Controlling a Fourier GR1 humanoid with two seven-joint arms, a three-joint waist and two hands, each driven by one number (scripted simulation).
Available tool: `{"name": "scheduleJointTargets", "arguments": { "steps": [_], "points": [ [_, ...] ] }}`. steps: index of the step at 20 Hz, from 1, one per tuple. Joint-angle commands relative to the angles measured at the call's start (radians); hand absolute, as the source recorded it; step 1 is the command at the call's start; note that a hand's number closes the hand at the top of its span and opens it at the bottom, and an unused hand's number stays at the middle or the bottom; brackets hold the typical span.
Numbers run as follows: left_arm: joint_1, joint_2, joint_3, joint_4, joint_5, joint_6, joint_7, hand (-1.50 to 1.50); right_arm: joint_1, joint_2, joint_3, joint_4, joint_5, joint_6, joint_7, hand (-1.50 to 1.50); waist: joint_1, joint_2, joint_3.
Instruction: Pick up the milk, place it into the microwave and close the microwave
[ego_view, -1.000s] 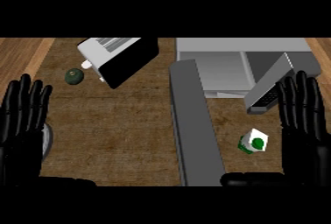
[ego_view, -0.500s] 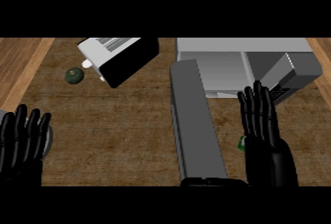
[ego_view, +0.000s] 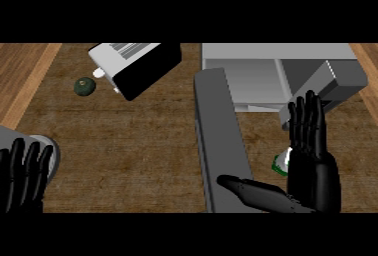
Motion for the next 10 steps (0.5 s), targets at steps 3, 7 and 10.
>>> {"name": "scheduleJointTargets", "arguments": {
  "steps": [3, 7, 10],
  "points": [
    [0.112, -0.01, -0.08, -0.056, -0.031, 0.011, -0.05, -1.5, 0.083, -0.031, -0.053, -0.056, -0.016, -0.002, 0.014, -1.5, -0.002, -0.001, 0.0],
    [0.13, 0.005, 0.019, -0.043, 0.032, -0.054, -0.079, -1.5, 0.066, -0.027, -0.141, 0.057, -0.127, 0.035, -0.085, -1.5, 0.0, 0.0, 0.0],
    [0.089, 0.005, 0.028, -0.015, 0.045, -0.056, -0.062, -1.5, 0.122, -0.027, -0.183, 0.168, -0.198, 0.057, -0.228, -1.5, -0.002, 0.001, 0.001]
  ]
}}
